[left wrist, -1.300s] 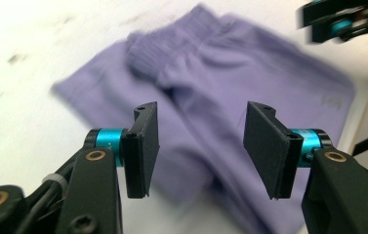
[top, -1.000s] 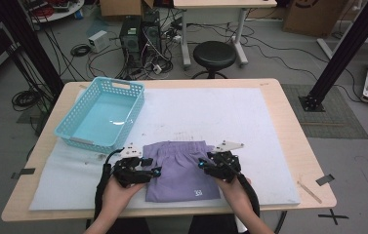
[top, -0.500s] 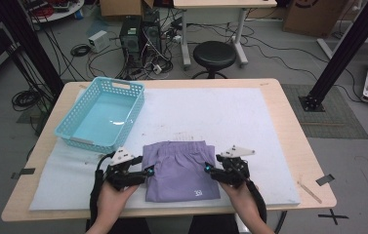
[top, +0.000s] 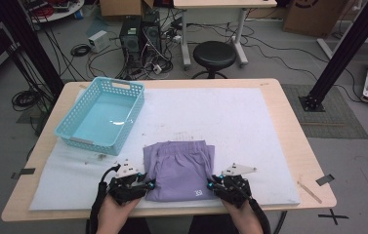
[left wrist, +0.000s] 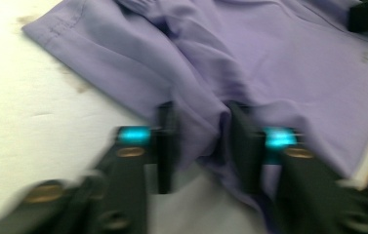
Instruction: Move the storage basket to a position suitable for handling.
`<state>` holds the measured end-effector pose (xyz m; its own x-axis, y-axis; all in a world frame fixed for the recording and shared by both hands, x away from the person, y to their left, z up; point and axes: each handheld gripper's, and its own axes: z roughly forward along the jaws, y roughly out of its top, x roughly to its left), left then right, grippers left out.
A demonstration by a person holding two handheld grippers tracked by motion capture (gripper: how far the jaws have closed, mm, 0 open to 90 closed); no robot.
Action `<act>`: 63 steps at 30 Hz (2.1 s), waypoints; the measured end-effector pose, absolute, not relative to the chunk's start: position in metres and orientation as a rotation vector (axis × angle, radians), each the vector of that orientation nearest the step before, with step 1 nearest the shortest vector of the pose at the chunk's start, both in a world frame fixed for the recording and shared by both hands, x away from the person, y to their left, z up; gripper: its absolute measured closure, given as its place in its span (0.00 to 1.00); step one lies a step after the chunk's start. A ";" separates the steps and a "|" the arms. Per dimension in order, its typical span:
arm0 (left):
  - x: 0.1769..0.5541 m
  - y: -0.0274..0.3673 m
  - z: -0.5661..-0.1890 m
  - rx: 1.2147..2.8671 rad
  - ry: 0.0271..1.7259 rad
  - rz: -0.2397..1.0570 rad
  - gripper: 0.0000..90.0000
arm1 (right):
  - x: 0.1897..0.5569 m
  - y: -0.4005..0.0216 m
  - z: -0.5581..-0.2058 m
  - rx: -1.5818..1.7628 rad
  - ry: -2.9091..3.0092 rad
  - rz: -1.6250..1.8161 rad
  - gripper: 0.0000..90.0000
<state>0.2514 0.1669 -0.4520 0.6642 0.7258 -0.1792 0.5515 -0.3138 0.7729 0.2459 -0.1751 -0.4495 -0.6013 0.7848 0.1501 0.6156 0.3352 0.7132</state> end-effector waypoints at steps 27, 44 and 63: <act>0.256 0.285 -0.414 1.620 1.211 0.710 0.37 | 0.260 -0.194 -0.420 1.244 2.205 1.233 0.62; 0.291 0.311 -0.426 1.485 1.379 0.590 0.30 | 0.263 -0.195 -0.417 1.220 2.179 1.244 0.61; 0.279 0.312 -0.405 1.509 1.276 0.756 0.33 | 0.298 -0.141 -0.388 1.055 2.136 1.353 0.57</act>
<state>0.2792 0.3115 -0.4051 0.2536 0.9587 -0.1285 0.3477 0.0336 0.9370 0.2977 -0.1414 -0.3884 -0.6356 0.7697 0.0602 0.3834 0.2470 0.8899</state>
